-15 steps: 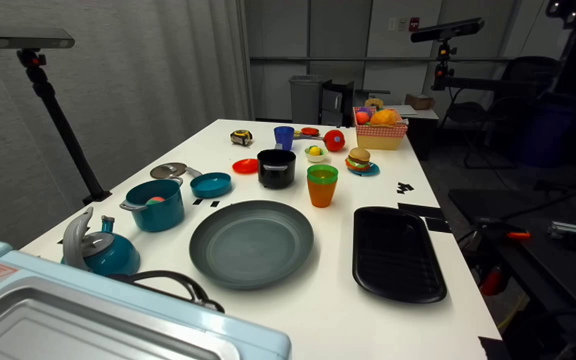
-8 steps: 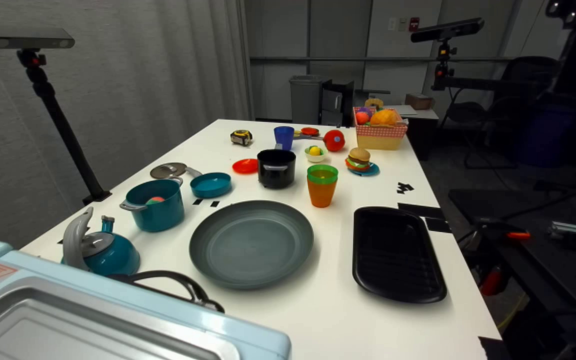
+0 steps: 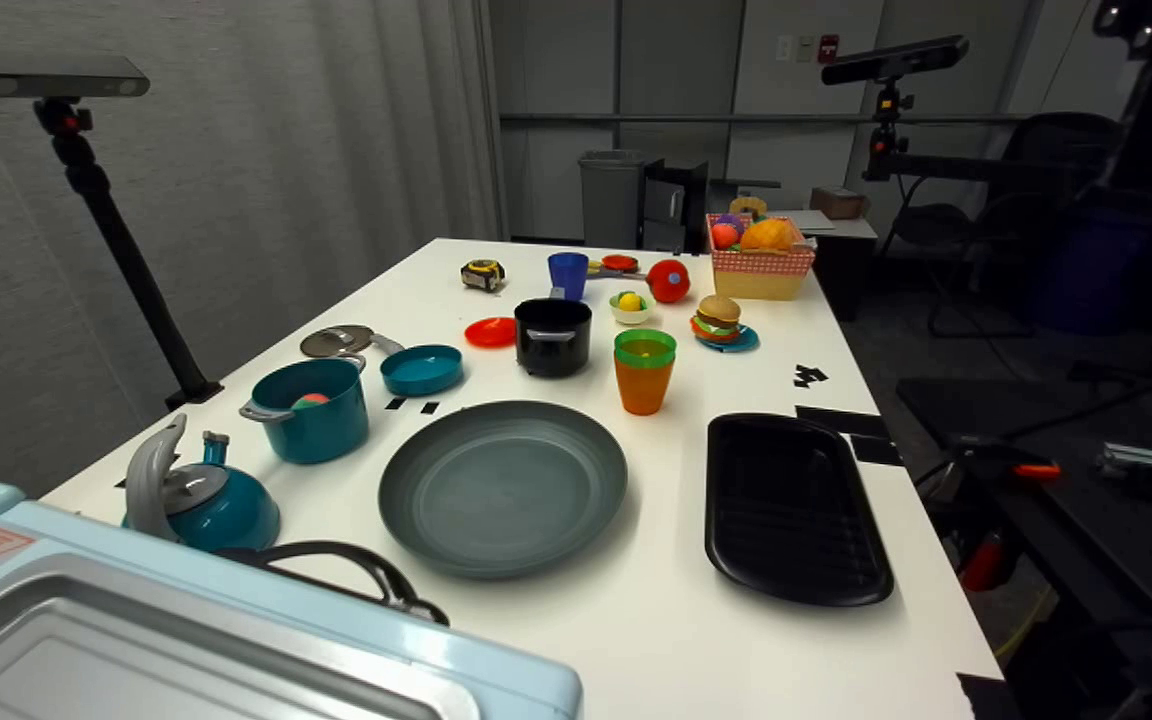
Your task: Pour the contents in the green cup onto the plate
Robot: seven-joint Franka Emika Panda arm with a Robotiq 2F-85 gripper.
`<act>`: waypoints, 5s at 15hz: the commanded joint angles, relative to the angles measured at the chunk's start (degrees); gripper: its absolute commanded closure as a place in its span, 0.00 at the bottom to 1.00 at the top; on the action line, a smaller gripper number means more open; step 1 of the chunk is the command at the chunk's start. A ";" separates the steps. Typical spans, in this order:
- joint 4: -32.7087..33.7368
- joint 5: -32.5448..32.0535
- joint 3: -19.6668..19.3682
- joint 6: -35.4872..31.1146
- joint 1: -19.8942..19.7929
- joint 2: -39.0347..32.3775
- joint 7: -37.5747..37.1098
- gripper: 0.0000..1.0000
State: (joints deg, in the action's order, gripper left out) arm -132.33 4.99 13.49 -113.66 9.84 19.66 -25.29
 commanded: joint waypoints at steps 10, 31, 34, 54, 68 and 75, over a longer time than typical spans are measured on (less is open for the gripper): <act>4.41 -5.38 -5.37 -4.44 -6.60 -9.72 0.91 0.00; 5.60 -17.34 -12.96 -5.70 -11.45 -17.06 1.44 0.00; 5.32 -18.57 -14.63 -6.13 -12.44 -18.10 1.35 0.00; 6.82 -22.87 -17.70 -6.16 -14.05 -23.18 -2.84 0.00; 4.12 -28.35 -24.09 -23.36 -17.47 -31.58 12.88 0.00; 4.46 -27.82 -24.55 -22.35 -16.61 -32.31 12.84 0.00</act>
State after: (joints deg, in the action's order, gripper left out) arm -127.97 -23.03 -10.64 -136.14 -7.19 -12.64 -12.63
